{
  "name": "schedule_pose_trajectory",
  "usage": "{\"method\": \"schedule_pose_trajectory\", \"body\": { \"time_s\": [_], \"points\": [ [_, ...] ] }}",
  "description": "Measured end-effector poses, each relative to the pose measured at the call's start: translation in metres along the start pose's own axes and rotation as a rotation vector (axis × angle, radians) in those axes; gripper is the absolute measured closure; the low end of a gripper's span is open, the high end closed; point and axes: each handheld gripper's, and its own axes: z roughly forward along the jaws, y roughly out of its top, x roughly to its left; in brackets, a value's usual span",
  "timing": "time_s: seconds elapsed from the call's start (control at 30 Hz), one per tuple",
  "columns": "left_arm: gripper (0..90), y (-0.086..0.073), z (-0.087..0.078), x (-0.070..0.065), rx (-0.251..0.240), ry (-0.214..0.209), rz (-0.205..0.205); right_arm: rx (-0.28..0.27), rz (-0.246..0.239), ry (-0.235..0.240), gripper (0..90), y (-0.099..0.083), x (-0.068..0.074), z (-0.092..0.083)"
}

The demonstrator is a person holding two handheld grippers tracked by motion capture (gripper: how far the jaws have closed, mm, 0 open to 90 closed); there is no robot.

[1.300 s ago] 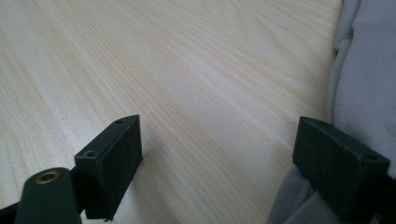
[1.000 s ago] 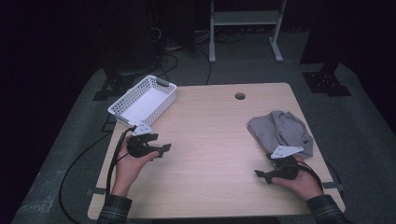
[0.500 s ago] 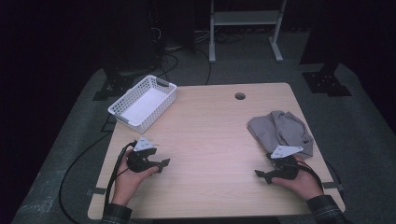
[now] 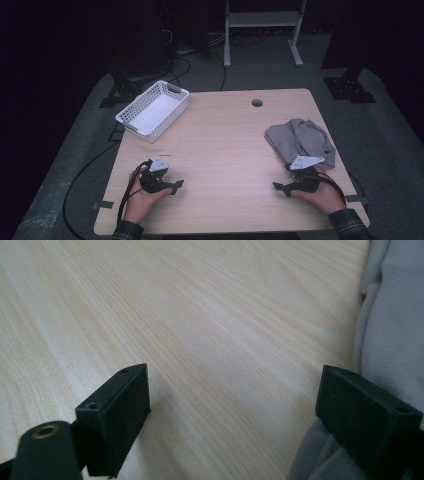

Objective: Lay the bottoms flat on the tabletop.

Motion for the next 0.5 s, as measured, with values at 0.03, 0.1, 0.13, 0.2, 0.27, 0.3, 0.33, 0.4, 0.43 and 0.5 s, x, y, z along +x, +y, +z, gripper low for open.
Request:
{"method": "schedule_pose_trajectory", "body": {
  "time_s": [0.03, 0.1, 0.13, 0.2, 0.27, 0.3, 0.33, 0.4, 0.43, 0.5],
  "points": [
    [19.2, -0.0009, 0.0021, -0.0003, 0.005, -0.001, 0.009, 0.000, 0.000, 0.000, 12.8, 0.0000, 0.0000, 0.0000],
    [18.6, -0.0025, 0.0049, -0.0012, 0.012, -0.003, 0.014, 0.000, 0.000, 0.000, 12.9, 0.0000, 0.0000, 0.0000],
    [18.0, -0.0032, 0.0063, -0.0015, 0.020, -0.001, 0.024, 0.000, -0.001, 0.000, 12.8, 0.0000, -0.0001, 0.0000],
    [15.9, -0.0036, 0.0079, -0.0019, 0.028, -0.001, 0.036, -0.001, 0.003, -0.001, 12.9, 0.0001, 0.0001, 0.0001],
    [15.8, -0.0036, 0.0080, -0.0022, 0.029, -0.002, 0.040, -0.002, 0.002, -0.001, 12.9, 0.0000, 0.0000, 0.0002],
    [10.9, -0.0040, 0.0088, -0.0023, 0.032, -0.006, 0.041, -0.001, 0.003, -0.002, 13.0, 0.0001, 0.0001, 0.0001],
    [10.9, -0.0044, 0.0095, -0.0014, 0.034, -0.013, 0.043, -0.001, 0.003, -0.002, 13.0, 0.0001, 0.0001, 0.0001],
    [6.5, -0.0057, 0.0101, -0.0007, 0.023, -0.019, 0.047, -0.002, 0.005, -0.004, 13.5, 0.0001, 0.0002, 0.0002],
    [2.9, -0.0077, 0.0118, 0.0000, 0.018, -0.026, 0.056, -0.005, 0.004, -0.004, 14.9, 0.0000, 0.0000, 0.0002],
    [0.5, -0.0090, 0.0120, 0.0000, 0.009, -0.031, 0.058, -0.012, 0.009, -0.007, 18.9, -0.0003, 0.0003, -0.0003]
  ]
}}
